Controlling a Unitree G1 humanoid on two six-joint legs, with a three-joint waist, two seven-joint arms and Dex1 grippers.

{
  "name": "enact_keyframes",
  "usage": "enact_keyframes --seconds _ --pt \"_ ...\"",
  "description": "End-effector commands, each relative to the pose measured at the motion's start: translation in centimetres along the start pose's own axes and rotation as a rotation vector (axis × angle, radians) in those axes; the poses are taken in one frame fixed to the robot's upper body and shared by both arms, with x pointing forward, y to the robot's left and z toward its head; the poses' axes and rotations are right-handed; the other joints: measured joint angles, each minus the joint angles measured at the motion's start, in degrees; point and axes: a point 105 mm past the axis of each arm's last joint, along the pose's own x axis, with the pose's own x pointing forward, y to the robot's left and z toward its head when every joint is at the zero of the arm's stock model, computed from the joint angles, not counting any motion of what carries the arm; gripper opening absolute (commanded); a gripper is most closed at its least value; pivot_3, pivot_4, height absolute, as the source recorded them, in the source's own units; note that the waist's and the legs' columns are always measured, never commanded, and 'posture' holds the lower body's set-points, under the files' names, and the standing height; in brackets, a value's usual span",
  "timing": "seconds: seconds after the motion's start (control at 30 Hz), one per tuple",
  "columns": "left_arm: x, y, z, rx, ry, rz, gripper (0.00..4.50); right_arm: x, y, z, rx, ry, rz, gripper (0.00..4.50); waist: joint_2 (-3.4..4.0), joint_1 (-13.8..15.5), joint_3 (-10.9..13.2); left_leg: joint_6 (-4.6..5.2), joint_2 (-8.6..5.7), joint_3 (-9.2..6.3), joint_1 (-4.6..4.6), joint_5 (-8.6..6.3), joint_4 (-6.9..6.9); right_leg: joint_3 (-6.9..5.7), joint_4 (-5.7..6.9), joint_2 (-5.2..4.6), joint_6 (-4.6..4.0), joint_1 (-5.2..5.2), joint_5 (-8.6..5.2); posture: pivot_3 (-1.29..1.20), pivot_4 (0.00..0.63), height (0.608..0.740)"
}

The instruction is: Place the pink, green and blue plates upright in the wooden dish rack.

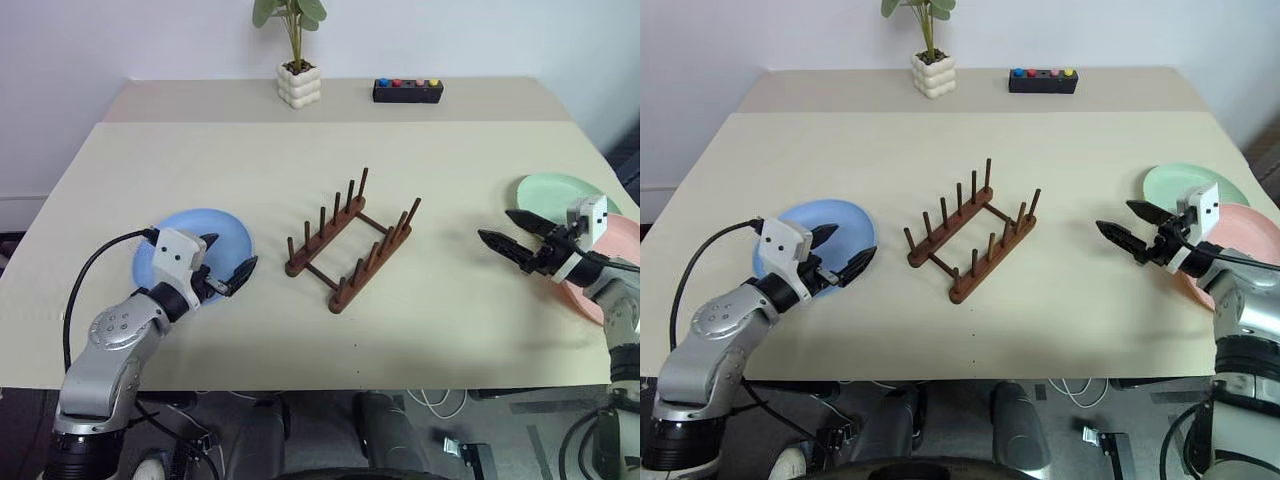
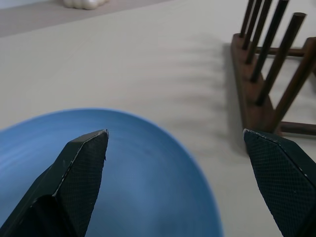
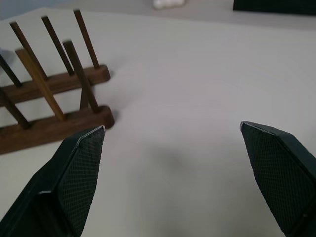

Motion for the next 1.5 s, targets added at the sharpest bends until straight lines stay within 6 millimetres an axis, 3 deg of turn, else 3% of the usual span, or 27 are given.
enact_keyframes --seconds 0.03,0.47,0.73,0.93,1.13,1.2,1.33,1.5 --pt "-0.2 -0.3 0.7 0.03 -0.025 -0.006 4.5 0.0 -0.3 2.3 -0.055 -0.057 -0.009 4.48 0.0 -0.2 0.0 0.0 0.0 0.0 0.01 0.0 -0.01 0.0 0.01 0.01 0.0 0.0 0.0 0.0 0.15 0.73" --pt "-0.6 -0.7 0.6 0.032 -0.015 0.001 4.5 0.8 -0.1 2.2 -0.058 -0.052 0.003 4.48 0.01 0.0 0.0 0.0 0.0 0.0 0.02 0.0 -0.01 0.01 0.01 0.0 0.0 0.01 0.0 0.0 0.15 0.73" --pt "-1.3 -1.9 -0.2 0.027 0.04 -0.105 4.5 0.9 0.9 1.7 -0.058 -0.055 0.022 4.48 0.01 0.0 0.0 0.0 0.0 0.0 0.01 0.0 0.0 0.01 0.01 0.0 -0.01 0.0 -0.01 0.0 0.15 0.73" --pt "-1.7 -4.5 0.1 -0.033 0.078 -0.333 4.5 0.1 2.5 1.1 -0.045 -0.058 0.03 4.48 0.01 0.0 0.0 0.0 0.0 0.0 0.0 0.0 0.0 0.01 0.01 0.0 -0.02 0.0 -0.02 0.0 0.15 0.73" --pt "-2.1 -7.9 -1.3 -0.001 0.195 -0.557 4.5 0.0 3.8 0.5 -0.03 -0.053 0.037 4.48 0.02 0.0 0.0 0.0 0.0 0.0 0.01 0.0 0.0 0.02 0.01 0.01 -0.05 0.0 -0.03 0.0 0.15 0.73" --pt "-1.7 -8.9 -1.8 0.016 0.212 -0.604 4.5 0.2 4.1 0.6 -0.03 -0.056 0.04 4.48 0.02 0.0 0.0 0.0 0.0 0.0 0.01 0.0 0.0 0.01 0.01 0.01 -0.05 0.0 -0.03 0.0 0.15 0.73" --pt "0.9 -11.6 -1.7 0.002 0.173 -0.676 4.5 0.6 4.7 0.7 -0.035 -0.061 0.055 4.48 0.03 0.4 0.0 0.0 -0.01 0.0 -0.01 0.0 0.05 0.01 -0.01 0.0 -0.05 0.03 -0.03 0.0 0.15 0.73" --pt "3.1 -12.7 -2.6 0.041 0.184 -0.643 4.5 0.7 5.4 0.8 -0.036 -0.065 0.062 4.48 0.07 0.1 0.0 0.0 0.0 -0.01 0.05 0.0 -0.04 0.01 0.01 0.01 0.0 0.03 -0.01 0.0 0.15 0.73"
